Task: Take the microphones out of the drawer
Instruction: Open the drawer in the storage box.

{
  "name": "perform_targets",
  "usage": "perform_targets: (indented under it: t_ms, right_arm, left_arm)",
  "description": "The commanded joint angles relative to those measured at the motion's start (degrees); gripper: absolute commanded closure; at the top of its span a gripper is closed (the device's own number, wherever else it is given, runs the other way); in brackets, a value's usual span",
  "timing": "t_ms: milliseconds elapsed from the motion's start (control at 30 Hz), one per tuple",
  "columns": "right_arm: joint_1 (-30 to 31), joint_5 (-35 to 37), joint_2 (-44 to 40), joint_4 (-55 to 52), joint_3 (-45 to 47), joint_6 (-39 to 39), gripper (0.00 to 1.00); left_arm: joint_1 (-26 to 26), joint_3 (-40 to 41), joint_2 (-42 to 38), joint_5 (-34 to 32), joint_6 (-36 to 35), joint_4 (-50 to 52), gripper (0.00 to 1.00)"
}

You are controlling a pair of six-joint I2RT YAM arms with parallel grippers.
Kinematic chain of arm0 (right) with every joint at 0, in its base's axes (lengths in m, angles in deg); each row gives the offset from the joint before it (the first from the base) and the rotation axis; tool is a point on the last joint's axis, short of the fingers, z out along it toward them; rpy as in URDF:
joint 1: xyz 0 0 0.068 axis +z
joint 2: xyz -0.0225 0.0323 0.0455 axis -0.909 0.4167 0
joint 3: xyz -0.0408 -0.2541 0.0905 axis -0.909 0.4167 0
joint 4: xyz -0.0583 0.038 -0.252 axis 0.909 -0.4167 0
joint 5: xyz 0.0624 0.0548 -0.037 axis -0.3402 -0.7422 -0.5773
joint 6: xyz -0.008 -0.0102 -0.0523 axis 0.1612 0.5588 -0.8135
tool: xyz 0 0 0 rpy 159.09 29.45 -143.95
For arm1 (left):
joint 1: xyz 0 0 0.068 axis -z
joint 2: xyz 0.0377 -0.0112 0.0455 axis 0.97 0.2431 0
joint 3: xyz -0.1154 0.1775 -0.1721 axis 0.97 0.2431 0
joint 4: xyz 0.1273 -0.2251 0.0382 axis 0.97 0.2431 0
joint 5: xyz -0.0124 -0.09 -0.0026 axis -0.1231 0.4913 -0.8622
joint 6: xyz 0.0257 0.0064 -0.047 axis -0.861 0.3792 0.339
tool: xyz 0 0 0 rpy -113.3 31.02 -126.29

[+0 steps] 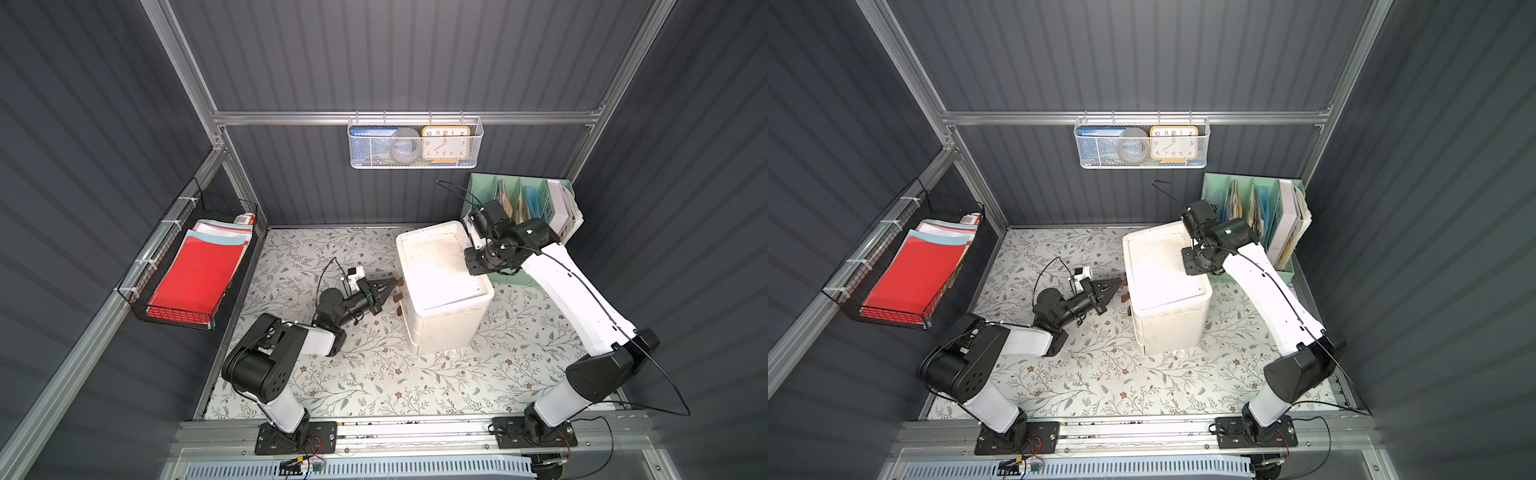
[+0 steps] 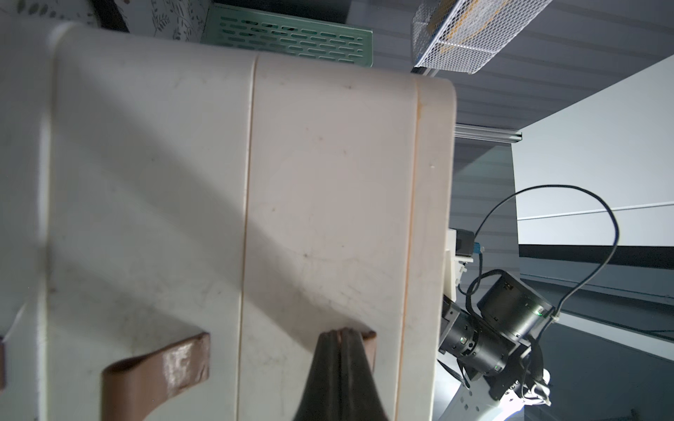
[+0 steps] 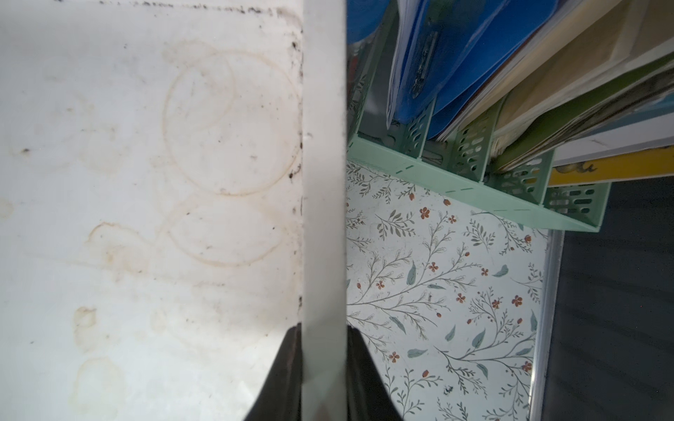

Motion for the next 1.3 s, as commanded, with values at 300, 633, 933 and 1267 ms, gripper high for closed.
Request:
perform_targets:
  t_ms: [300,633,933,1267]
  right_arm:
    - [-2.9,13.9,-0.9,-5.4,-5.7,-0.4,1.0]
    - [-4.5,14.9,-2.3,-6.1,-5.4,-0.1,1.0]
    - [-5.1,13.6,-2.8,-5.1,-3.3,0.3,1.0]
    - [-5.3,12.6,-3.0,-4.1,-1.7,0.3,1.0]
  left_arm:
    - [-8.9,2.0,-12.5,3.7,-16.4,23.0,1.0]
    - [-13.1,2.2,-17.1,3.0,-21.1,32.4,1.0]
    - [-16.3,-1.7,-25.6,-0.5,-31.4,50.1,1.0]
    - [-19.0,-1.5,-30.9,-5.2,-33.3,57.9,1.0]
